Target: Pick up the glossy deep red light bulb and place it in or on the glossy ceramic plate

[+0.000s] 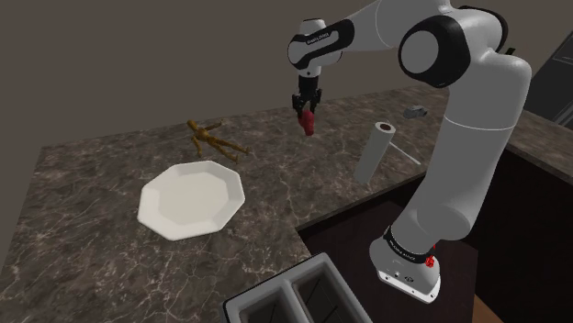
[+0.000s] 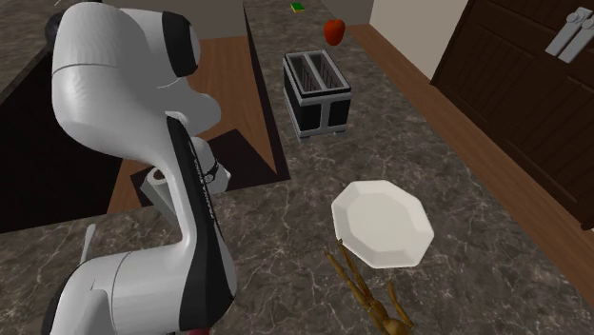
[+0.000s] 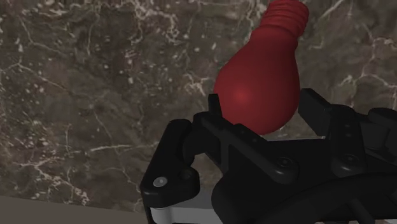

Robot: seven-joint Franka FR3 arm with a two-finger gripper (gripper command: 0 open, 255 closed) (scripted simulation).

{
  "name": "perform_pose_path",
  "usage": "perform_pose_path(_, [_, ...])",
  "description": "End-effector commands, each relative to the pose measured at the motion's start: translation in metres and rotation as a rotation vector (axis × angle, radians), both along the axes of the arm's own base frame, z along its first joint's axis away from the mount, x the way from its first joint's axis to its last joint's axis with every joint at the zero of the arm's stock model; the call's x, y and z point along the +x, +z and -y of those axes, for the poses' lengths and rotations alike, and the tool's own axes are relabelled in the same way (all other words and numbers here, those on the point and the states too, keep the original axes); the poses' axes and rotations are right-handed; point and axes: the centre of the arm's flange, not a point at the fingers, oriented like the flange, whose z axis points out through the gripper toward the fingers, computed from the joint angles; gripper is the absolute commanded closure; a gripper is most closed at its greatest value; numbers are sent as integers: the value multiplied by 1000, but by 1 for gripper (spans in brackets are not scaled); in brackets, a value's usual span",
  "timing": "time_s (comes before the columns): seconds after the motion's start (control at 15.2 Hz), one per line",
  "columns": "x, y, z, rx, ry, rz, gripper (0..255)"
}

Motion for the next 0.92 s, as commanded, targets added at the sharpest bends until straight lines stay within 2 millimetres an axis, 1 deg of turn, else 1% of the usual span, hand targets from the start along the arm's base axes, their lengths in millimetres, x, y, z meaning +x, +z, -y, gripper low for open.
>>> perform_pose_path(0.0, [1, 9, 1, 0, 0, 0, 255])
perform_pose_path(0.59, [1, 57, 1, 0, 0, 0, 255])
perform_pose_path(0.66, [1, 51, 1, 0, 0, 1, 255])
perform_pose_path(0.73, [1, 51, 1, 0, 0, 1, 0])
perform_pose_path(0.86, [-39, 32, 3, -46, -27, 169, 0])
